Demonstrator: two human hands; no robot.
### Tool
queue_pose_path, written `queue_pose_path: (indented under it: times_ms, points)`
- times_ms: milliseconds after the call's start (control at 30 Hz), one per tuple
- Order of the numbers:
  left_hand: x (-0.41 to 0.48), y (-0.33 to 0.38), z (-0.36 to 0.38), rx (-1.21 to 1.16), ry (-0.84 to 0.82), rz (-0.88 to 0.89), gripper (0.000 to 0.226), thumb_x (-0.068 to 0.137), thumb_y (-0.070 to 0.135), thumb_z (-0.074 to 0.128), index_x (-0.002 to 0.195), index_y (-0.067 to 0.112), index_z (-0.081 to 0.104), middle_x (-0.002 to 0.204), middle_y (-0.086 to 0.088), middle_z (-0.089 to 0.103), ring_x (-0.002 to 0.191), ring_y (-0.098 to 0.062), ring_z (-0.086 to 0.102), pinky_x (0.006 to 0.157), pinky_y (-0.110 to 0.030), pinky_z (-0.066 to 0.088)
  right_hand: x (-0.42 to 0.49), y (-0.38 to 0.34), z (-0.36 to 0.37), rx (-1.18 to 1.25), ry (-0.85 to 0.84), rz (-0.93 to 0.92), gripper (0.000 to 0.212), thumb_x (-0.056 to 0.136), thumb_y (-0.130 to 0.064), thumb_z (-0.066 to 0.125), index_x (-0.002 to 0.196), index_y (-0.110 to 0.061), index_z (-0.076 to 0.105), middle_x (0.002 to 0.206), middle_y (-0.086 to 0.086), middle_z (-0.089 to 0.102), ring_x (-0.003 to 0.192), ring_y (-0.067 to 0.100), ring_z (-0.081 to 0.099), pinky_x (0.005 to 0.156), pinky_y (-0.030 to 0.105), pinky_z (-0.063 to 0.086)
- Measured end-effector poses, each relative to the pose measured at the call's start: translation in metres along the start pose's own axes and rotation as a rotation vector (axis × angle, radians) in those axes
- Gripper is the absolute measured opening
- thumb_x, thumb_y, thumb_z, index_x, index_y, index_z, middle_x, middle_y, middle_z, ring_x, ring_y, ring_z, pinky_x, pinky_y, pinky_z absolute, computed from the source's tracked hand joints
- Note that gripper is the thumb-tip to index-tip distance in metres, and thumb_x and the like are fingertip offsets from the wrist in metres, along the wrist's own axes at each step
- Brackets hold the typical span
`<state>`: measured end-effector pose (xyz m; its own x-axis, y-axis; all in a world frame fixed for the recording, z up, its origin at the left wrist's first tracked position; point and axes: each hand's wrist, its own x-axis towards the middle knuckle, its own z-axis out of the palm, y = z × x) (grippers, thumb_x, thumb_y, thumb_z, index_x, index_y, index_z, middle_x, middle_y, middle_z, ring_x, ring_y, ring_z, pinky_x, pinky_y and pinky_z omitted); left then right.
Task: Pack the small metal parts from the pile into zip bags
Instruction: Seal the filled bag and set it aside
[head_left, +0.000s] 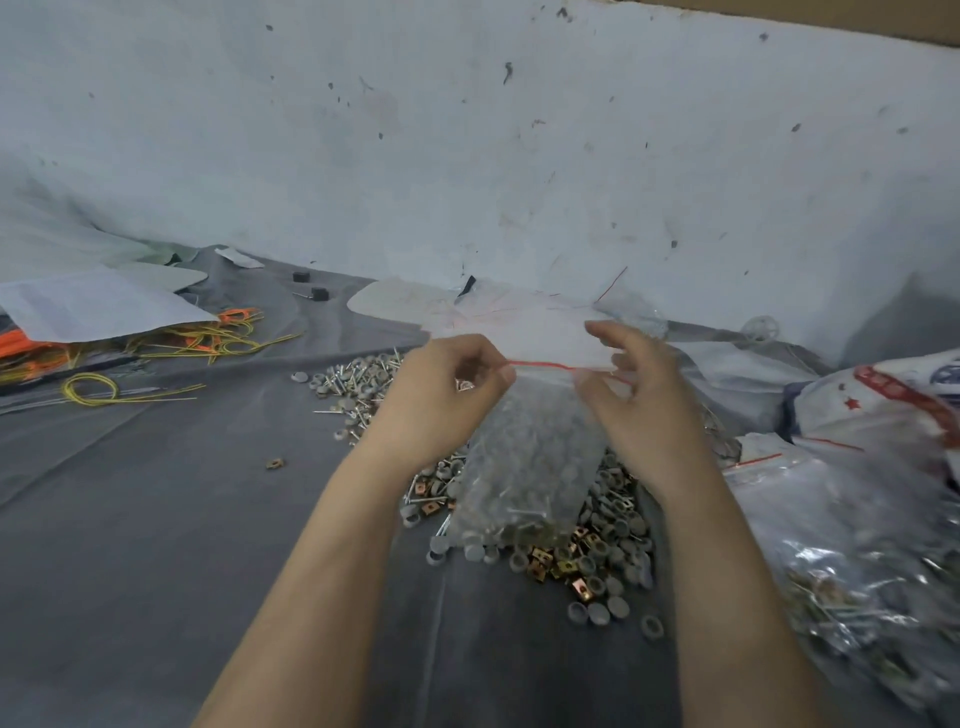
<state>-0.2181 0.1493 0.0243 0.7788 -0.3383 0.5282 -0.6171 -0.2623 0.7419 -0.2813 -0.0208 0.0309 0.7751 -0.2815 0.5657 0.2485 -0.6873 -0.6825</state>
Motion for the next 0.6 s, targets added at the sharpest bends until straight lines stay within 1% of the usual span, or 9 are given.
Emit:
queue_pose_path:
  times_ms: [33,100,167,267,367,467,500,533,600]
  points:
    - [-0.001,0.004,0.003,0.061,-0.015,0.033,0.013,0.089,0.018,0.064,0.076,0.018,0.063,0.071,0.005,0.063,0.070,-0.010,0.059,0.067,-0.022,0.042,-0.002,-0.001,-0.001,-0.072,-0.028,-0.069,0.032,0.089,-0.019,0.064,0.118,-0.031,0.059,0.119,-0.009,0.052,0.112,0.002,0.045,0.099,0.021,0.035]
    - [-0.002,0.013,0.006,0.167,-0.053,0.100,0.012,0.089,0.019,0.064,0.077,0.018,0.063,0.070,0.005,0.062,0.071,-0.012,0.058,0.066,-0.020,0.041,-0.002,-0.004,-0.001,-0.165,-0.095,-0.130,0.025,0.087,-0.022,0.066,0.112,-0.025,0.067,0.116,-0.006,0.059,0.112,0.006,0.050,0.100,0.025,0.036]
    - [-0.001,0.020,0.005,0.257,-0.098,0.133,0.013,0.089,0.022,0.064,0.077,0.018,0.062,0.072,0.004,0.063,0.073,-0.013,0.059,0.068,-0.024,0.043,-0.002,-0.009,0.001,-0.176,-0.151,-0.102,0.013,0.088,-0.024,0.065,0.100,-0.023,0.071,0.104,-0.007,0.066,0.104,0.009,0.057,0.095,0.030,0.041]
    - [0.002,0.026,-0.001,0.335,-0.131,0.136,0.015,0.090,0.027,0.063,0.077,0.019,0.062,0.078,0.000,0.067,0.080,-0.016,0.062,0.073,-0.032,0.048,-0.001,-0.014,0.003,-0.143,-0.195,-0.107,0.008,0.091,-0.023,0.061,0.095,-0.019,0.068,0.092,-0.009,0.066,0.094,0.007,0.059,0.085,0.026,0.042]
    - [0.004,0.027,-0.005,0.310,-0.125,0.136,0.015,0.090,0.027,0.063,0.081,0.016,0.067,0.077,0.001,0.067,0.077,-0.013,0.061,0.072,-0.029,0.048,-0.001,-0.017,0.004,-0.149,-0.226,-0.155,0.013,0.095,-0.020,0.056,0.100,-0.012,0.064,0.099,-0.001,0.068,0.099,0.012,0.059,0.085,0.026,0.042]
    - [0.002,0.026,-0.006,0.304,-0.157,0.157,0.013,0.090,0.023,0.062,0.082,0.014,0.066,0.071,0.008,0.061,0.066,0.000,0.053,0.062,-0.015,0.039,-0.003,-0.019,0.003,-0.130,-0.247,-0.158,0.014,0.095,-0.019,0.056,0.102,-0.010,0.064,0.102,0.000,0.068,0.102,0.013,0.060,0.090,0.031,0.044]
    - [0.002,0.025,-0.006,0.298,-0.156,0.175,0.013,0.090,0.022,0.062,0.081,0.013,0.066,0.070,0.008,0.060,0.065,0.000,0.053,0.061,-0.013,0.037,-0.004,-0.020,0.002,-0.128,-0.240,-0.157,0.014,0.095,-0.019,0.056,0.102,-0.010,0.064,0.102,0.000,0.068,0.102,0.013,0.060,0.091,0.033,0.044]
    - [0.002,0.025,-0.006,0.277,-0.143,0.190,0.014,0.090,0.022,0.062,0.079,0.014,0.065,0.069,0.007,0.061,0.065,-0.001,0.054,0.061,-0.013,0.038,-0.005,-0.021,0.002,-0.135,-0.222,-0.164,0.014,0.095,-0.020,0.056,0.101,-0.011,0.064,0.100,-0.002,0.068,0.101,0.013,0.059,0.090,0.035,0.043]
    - [0.002,0.025,-0.007,0.219,-0.114,0.195,0.015,0.089,0.022,0.063,0.075,0.018,0.063,0.070,0.003,0.064,0.067,-0.005,0.057,0.066,-0.020,0.044,-0.005,-0.022,0.003,-0.174,-0.161,-0.188,0.014,0.095,-0.024,0.056,0.098,-0.013,0.065,0.095,-0.006,0.066,0.097,0.014,0.058,0.089,0.040,0.043]
